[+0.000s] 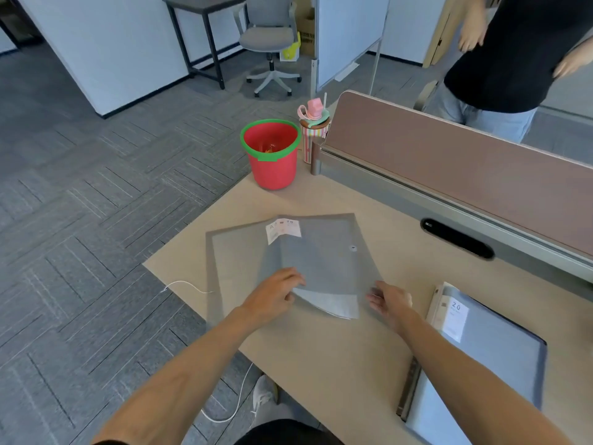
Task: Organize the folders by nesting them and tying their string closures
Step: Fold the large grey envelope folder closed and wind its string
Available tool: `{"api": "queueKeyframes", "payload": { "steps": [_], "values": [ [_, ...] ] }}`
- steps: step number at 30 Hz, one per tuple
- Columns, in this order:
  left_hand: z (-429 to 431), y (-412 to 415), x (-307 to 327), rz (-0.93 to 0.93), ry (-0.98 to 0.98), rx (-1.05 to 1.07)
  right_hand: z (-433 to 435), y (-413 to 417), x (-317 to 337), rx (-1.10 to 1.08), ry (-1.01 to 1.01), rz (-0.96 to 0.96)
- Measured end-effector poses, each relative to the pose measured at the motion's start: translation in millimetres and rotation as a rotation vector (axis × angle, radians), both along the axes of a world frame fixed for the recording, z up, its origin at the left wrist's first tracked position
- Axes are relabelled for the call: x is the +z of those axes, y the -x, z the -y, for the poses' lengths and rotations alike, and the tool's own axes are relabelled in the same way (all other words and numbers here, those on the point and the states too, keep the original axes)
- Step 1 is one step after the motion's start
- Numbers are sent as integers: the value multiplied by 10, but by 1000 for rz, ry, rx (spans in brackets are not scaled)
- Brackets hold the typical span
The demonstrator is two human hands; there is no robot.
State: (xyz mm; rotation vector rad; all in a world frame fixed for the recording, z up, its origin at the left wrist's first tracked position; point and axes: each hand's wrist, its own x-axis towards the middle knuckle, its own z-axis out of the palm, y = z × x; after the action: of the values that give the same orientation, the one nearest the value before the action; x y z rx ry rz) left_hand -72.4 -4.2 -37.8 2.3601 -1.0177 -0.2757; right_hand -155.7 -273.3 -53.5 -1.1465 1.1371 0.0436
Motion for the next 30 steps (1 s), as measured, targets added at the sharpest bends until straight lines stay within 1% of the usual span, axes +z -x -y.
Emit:
{"api": "queueKeyframes", "payload": {
  "steps": [3,6,7,9,11,13,15,17,19,23,25,26,29,30],
  "values": [
    [-88,-37,-21,26,49,16,-33,-98,140,49,-26,112],
    [-162,-101,-71,-6,30,33,-75,-203,305,135,26,196],
    [-177,-123,-69,-42,3,36,-64,-235,329,136,45,225],
    [-172,-162,-46,-174,-4,66,-44,-268,382,114,60,276],
    [-130,-177,26,-348,112,206,-30,-268,445,86,50,321],
    [-46,-218,166,-504,305,414,-11,-261,499,62,17,360],
    [71,-295,368,-608,475,571,12,-254,582,53,-9,396],
    [191,-412,607,-705,632,657,42,-245,656,55,-34,434],
    [295,-519,805,-809,754,674,69,-244,701,78,-70,474],
    [421,-639,983,-853,859,550,90,-243,798,135,-87,504],
    [467,-662,1028,-887,920,533,109,-240,839,177,-16,496],
    [485,-679,1027,-913,933,538,124,-244,832,197,54,474],
    [514,-721,936,-986,959,532,216,-235,763,246,328,318],
    [521,-729,895,-1015,960,533,237,-222,747,267,347,274]
  ]
}}
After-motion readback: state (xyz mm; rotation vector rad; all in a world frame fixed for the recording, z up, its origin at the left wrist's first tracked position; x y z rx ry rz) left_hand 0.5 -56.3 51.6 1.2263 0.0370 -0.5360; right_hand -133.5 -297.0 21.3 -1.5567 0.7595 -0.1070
